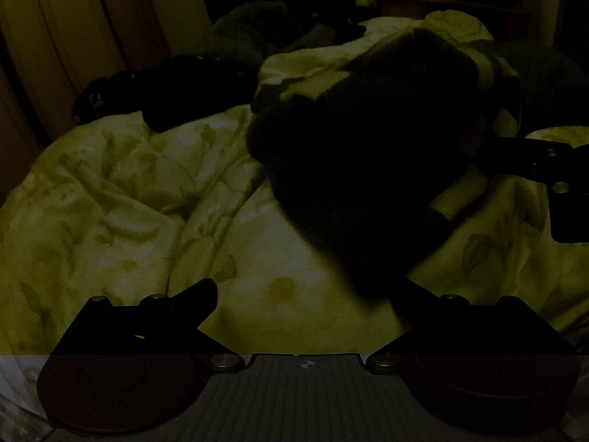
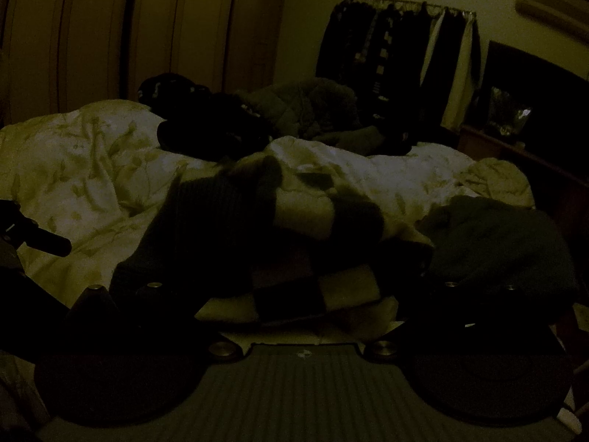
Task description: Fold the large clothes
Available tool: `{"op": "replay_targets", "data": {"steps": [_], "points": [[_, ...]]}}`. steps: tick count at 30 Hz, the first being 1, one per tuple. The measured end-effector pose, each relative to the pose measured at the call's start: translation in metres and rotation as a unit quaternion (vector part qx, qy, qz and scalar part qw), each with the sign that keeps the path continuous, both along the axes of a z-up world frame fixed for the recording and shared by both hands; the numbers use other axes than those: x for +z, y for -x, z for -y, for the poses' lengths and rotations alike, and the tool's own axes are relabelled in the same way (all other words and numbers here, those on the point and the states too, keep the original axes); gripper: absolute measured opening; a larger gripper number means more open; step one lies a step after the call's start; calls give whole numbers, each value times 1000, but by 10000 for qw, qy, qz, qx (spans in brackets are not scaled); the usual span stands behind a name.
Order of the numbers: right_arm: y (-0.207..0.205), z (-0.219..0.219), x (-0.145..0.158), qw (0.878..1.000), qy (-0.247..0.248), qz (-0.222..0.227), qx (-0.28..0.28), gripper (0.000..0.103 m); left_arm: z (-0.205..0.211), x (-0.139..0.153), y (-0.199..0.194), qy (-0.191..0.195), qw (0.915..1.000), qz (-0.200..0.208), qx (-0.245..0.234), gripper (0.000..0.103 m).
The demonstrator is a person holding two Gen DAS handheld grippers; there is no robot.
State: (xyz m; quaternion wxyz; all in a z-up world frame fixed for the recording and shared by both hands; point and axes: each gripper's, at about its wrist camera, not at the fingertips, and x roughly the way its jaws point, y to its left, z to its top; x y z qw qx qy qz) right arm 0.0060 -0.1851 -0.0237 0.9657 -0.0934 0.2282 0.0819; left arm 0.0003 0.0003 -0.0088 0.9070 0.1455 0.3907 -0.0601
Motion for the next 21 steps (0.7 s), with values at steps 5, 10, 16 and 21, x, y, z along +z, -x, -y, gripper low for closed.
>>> {"op": "replay_targets", "data": {"steps": [5, 10, 16, 21], "points": [[0, 0, -1, 10000, -7, -18, -4, 102, 0, 0, 0, -33, 10000, -67, -2, 103], [0, 0, -1, 10000, -15, -5, -2, 102, 0, -1, 0, -14, 10000, -62, -4, 103], [0, 0, -2, 10000, 15, -30, 5, 102, 0, -2, -1, -35, 9998, -187, 6, 103], [0, -1, -4, 10000, -15, -36, -10, 102, 1, -3, -2, -7, 9998, -184, -6, 103]]}}
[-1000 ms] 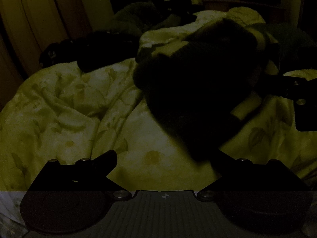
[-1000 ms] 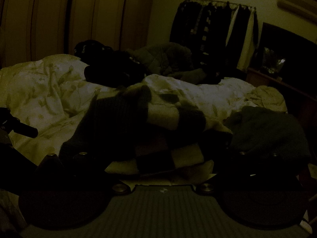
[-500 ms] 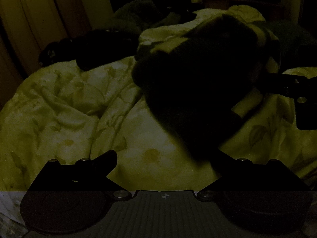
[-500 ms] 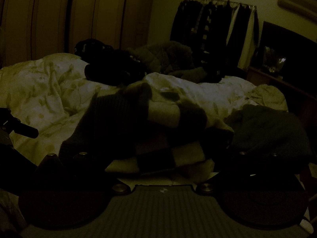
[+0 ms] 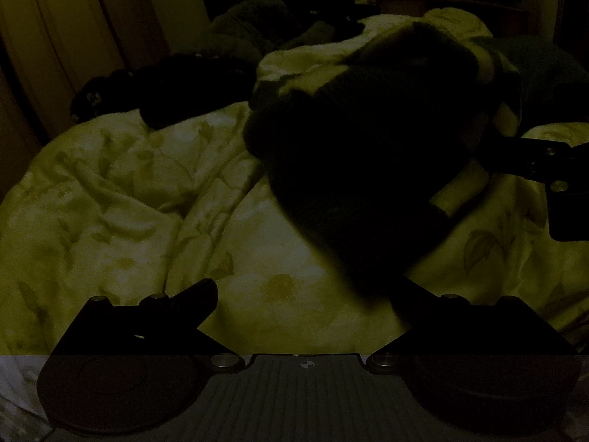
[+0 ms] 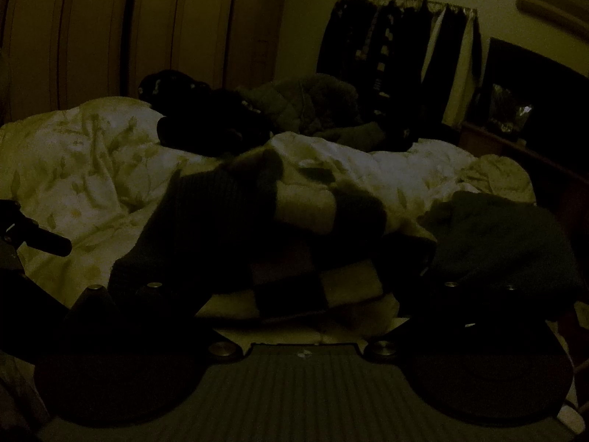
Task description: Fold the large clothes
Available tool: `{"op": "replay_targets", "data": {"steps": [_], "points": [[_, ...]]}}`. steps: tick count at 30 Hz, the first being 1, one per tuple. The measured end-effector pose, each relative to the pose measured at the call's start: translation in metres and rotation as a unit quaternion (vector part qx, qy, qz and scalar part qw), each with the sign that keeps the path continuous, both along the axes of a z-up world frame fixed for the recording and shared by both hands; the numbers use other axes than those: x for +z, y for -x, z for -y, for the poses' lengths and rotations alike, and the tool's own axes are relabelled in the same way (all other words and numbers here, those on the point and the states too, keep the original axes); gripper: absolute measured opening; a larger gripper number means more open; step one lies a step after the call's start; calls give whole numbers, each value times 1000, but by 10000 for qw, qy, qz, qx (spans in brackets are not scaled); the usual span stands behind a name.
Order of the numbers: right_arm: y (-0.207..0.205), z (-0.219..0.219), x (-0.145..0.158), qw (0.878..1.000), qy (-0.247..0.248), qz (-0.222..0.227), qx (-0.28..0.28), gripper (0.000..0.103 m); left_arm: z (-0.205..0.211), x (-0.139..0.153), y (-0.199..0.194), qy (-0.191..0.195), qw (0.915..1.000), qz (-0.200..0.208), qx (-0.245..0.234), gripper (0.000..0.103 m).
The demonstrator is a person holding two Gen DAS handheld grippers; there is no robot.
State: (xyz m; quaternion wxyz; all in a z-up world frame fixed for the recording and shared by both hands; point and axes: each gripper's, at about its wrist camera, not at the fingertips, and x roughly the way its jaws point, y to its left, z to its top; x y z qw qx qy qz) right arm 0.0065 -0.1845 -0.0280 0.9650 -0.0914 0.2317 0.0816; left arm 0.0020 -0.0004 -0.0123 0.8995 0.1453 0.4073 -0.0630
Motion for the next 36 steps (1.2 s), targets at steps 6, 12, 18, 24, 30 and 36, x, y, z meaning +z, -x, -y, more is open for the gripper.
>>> {"op": "replay_targets", "data": {"steps": [6, 12, 18, 24, 30, 36], "points": [[-2, 1, -1, 9994, -337, -93, 7, 102, -2, -3, -2, 37, 10000, 35, 4, 103], [3, 4, 4, 9981, -593, 165, 85, 102, -11, 3, -4, 37, 9995, 316, -39, 103], [10, 8, 16, 9933, -746, 844, 244, 102, -55, 18, -20, 57, 9953, 794, 552, 103], [-14, -22, 26, 9962, -125, 514, 688, 102, -110, 22, -37, 1042, 9829, 805, 1286, 103], [-69, -62, 33, 9942, 391, 444, 895, 95, -113, 7, -35, 1138, 9852, 622, 1118, 103], [-140, -100, 15, 9931, 861, -288, 745, 87, -113, -9, -39, 1329, 9848, 404, 1040, 103]]}}
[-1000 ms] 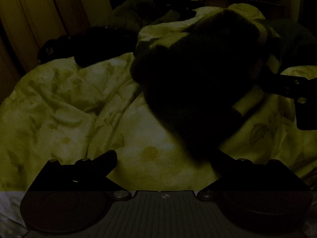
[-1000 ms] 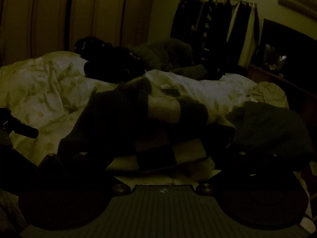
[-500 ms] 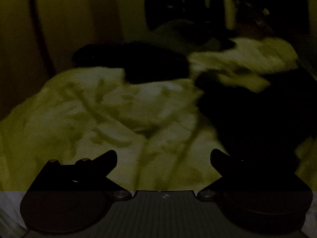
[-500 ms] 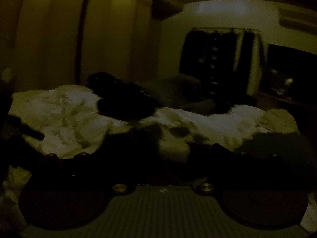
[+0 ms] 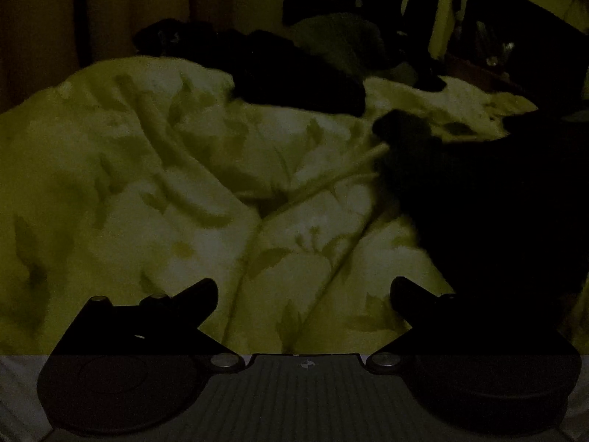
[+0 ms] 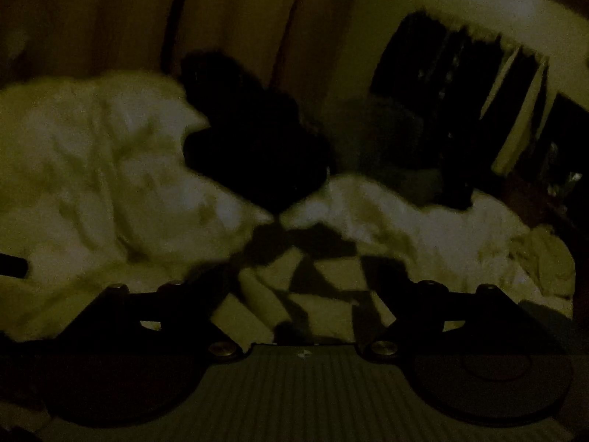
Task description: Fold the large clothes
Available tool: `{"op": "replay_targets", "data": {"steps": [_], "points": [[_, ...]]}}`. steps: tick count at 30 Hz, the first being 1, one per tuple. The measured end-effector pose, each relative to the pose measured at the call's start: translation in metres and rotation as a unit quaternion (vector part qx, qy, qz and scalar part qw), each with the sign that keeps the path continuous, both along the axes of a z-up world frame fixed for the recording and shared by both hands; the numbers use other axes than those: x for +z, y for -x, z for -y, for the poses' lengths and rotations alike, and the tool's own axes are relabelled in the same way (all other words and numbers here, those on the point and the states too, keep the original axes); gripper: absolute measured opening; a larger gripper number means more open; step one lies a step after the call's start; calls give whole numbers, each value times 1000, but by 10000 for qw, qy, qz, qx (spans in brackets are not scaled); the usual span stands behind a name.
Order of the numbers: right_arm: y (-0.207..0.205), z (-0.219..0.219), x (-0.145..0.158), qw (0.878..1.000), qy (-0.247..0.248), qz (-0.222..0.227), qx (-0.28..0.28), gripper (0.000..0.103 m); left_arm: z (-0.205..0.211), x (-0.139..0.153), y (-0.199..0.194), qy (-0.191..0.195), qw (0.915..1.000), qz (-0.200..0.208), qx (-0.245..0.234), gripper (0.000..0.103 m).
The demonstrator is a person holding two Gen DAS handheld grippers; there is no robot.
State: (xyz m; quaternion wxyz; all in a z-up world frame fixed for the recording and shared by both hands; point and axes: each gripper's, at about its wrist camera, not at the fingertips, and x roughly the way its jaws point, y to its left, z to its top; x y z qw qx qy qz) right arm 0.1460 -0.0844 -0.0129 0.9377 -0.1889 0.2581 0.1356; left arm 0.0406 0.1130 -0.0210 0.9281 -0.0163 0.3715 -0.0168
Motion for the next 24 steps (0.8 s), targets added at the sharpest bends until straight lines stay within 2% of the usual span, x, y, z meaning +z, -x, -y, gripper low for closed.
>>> {"op": "replay_targets", "data": {"steps": [1, 2, 4, 6, 8, 11, 13, 15, 19, 21, 24], "points": [[-13, -6, -11, 9995, 243, -170, -101, 78, 0, -2, 0, 5, 10000, -29, -24, 103], [-22, -8, -21, 9986, 353, -336, -181, 64, 0, -4, 0, 9, 10000, -52, -37, 103], [-32, 4, -38, 9972, -42, -694, -277, 57, -2, -6, 1, 14, 10000, -58, -51, 103], [-27, 18, -45, 9962, -430, -668, -356, 46, -6, -7, 1, 59, 10000, -71, -14, 103], [-10, 32, -42, 9956, -805, -356, -328, 11, -9, -7, 0, 121, 9999, -99, 53, 103], [26, 64, -17, 9865, -1562, 182, -459, 10, -11, -2, -1, 214, 9997, -44, 106, 103], [53, 95, 9, 9727, -2249, 359, -457, 9, -12, 6, -4, 292, 9995, 48, 104, 103], [80, 126, 29, 9612, -2660, 509, -522, 9, -9, 19, -9, 431, 9988, 228, 41, 103], [116, 179, 45, 9394, -3265, 539, -899, 9, 16, 55, -31, 709, 9926, 827, -530, 103], [129, 197, 37, 9329, -3424, 448, -1026, 9, 38, 67, -50, 613, 9891, 962, -936, 103], [145, 198, 19, 9422, -3104, 455, -1176, 9, 79, 80, -89, 372, 9857, 797, -1434, 103]]}}
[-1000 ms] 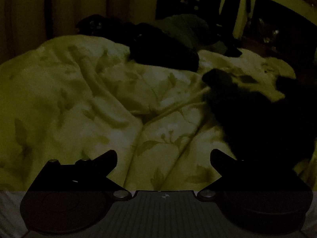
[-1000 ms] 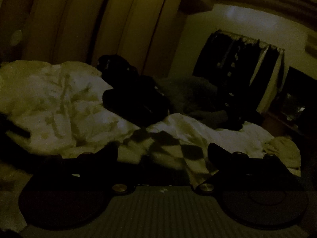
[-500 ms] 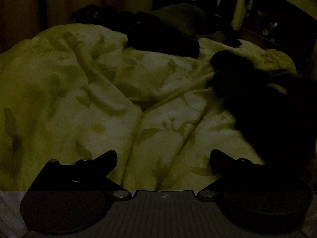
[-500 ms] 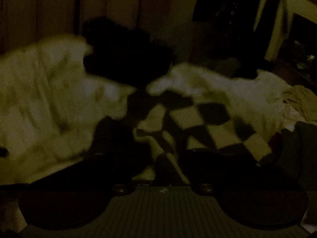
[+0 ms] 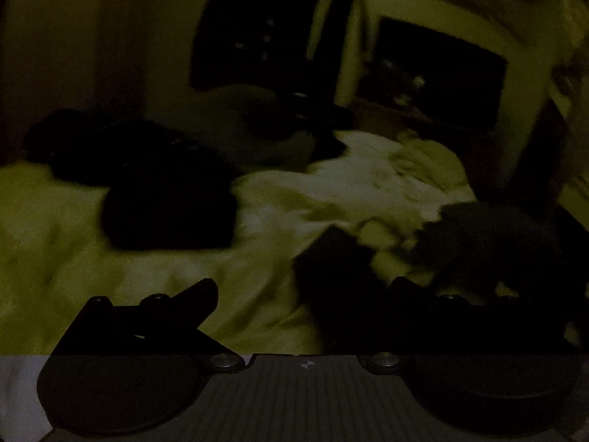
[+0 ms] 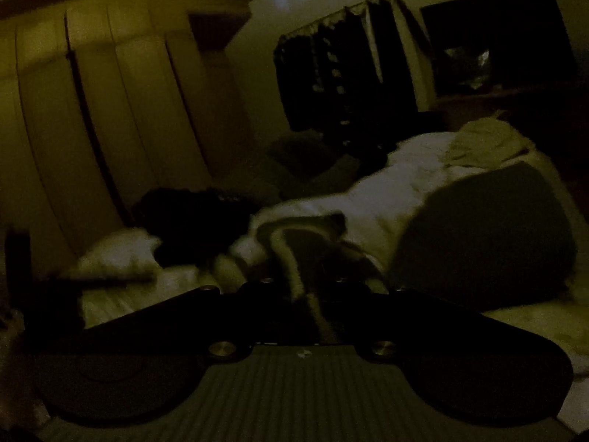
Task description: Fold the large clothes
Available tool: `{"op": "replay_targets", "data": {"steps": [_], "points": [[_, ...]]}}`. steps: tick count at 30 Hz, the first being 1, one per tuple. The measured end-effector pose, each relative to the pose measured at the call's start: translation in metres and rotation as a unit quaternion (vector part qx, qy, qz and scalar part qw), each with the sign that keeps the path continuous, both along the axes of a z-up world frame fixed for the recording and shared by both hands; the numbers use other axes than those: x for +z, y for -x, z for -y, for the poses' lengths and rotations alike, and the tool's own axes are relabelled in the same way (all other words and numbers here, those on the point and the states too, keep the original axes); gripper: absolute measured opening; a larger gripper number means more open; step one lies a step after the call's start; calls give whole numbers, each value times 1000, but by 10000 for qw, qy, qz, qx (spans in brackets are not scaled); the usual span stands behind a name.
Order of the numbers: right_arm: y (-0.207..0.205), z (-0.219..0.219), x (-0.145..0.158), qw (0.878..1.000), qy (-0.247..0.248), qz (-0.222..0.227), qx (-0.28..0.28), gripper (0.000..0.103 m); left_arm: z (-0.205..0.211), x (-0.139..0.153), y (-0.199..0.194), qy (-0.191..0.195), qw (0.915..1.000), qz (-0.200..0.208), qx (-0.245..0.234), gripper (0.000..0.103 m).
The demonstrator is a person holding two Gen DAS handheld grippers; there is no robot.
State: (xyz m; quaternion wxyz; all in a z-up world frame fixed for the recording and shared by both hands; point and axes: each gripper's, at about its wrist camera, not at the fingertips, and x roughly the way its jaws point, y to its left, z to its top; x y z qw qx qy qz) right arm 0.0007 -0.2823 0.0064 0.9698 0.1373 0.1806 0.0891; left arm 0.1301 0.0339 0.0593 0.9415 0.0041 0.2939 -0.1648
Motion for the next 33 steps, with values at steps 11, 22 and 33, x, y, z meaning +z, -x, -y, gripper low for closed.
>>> {"op": "replay_targets", "data": {"steps": [11, 22, 33], "points": [[7, -24, -56, 9973, 624, -98, 381, 10, 141, -56, -113, -1321, 9773, -1410, -867, 103], [3, -8, -77, 9981, 280, -318, 437, 10, 144, -79, -102, -1451, 9786, -1130, -922, 71], [23, 5, -48, 9995, -158, 265, -47, 10, 73, 40, -29, 670, 9876, -239, -1396, 66]]}}
